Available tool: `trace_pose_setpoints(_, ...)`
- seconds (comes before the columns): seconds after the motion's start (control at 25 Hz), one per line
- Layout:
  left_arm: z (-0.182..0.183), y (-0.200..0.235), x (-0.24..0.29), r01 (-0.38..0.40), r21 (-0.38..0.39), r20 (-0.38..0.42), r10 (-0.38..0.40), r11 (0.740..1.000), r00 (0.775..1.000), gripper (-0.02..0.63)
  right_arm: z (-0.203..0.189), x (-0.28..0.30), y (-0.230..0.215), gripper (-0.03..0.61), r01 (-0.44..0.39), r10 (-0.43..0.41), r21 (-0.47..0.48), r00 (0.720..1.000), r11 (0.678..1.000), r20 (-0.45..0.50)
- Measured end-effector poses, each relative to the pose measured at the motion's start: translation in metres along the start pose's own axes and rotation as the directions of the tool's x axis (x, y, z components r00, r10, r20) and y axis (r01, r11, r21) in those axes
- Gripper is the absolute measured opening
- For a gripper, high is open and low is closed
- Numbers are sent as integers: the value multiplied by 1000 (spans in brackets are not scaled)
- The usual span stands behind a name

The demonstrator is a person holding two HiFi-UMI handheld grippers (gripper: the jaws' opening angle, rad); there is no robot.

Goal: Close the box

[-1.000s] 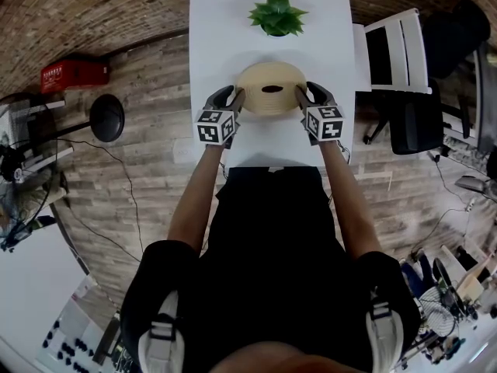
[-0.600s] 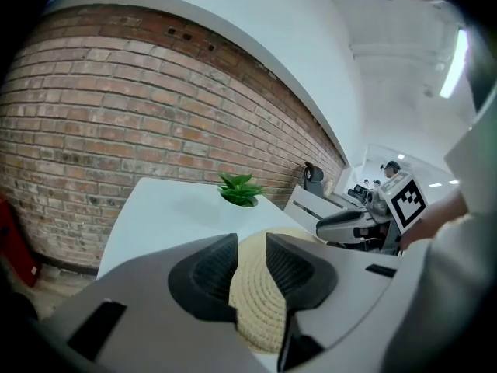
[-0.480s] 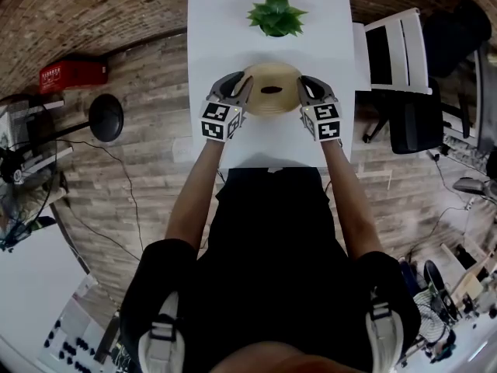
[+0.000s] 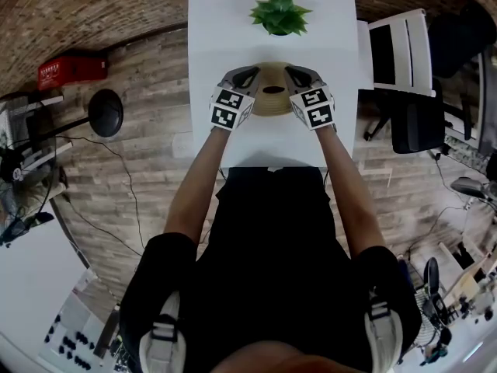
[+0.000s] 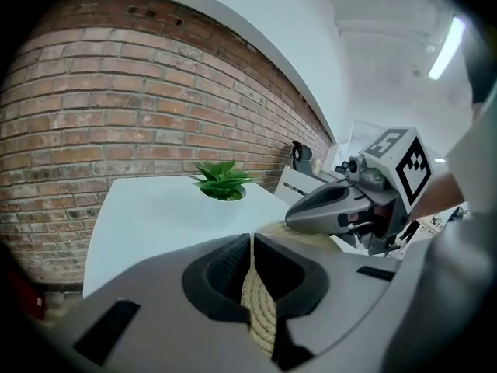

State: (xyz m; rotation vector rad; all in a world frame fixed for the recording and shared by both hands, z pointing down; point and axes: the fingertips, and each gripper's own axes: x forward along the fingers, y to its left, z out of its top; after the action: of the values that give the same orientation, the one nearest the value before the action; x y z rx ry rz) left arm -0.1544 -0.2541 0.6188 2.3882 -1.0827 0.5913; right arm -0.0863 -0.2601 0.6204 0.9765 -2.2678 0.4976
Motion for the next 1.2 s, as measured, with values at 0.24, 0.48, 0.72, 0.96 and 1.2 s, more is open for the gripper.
trace_pose_setpoints(0.24, -11, 7, 11, -17, -23, -66, 15, 1000, 998, 32, 1, 14, 1, -3, 17, -18, -13, 998, 1000, -67)
trace_pose_setpoints(0.48, -17, 10, 16, -24, -22, -96, 22, 999, 995, 32, -4, 21, -1, -3, 23, -24, -10, 993, 1000, -118)
trace_pose_setpoints(0.72, -17, 9, 15, -16, -22, -98, 14, 1000, 995, 32, -5, 21, -1, -3, 12, -11, 7, 991, 1000, -131)
trace_pose_setpoints(0.96, -15, 2, -2, -8, -18, -77, 7, 1000, 997, 32, 0, 1, 4, -2, -12, 14, 20, 997, 1000, -81)
trace_pose_setpoints(1.2, -27, -16, -27, 11, -46, -55, -14, 999, 998, 32, -31, -23, 27, -3, -39, 43, 53, 996, 998, -79)
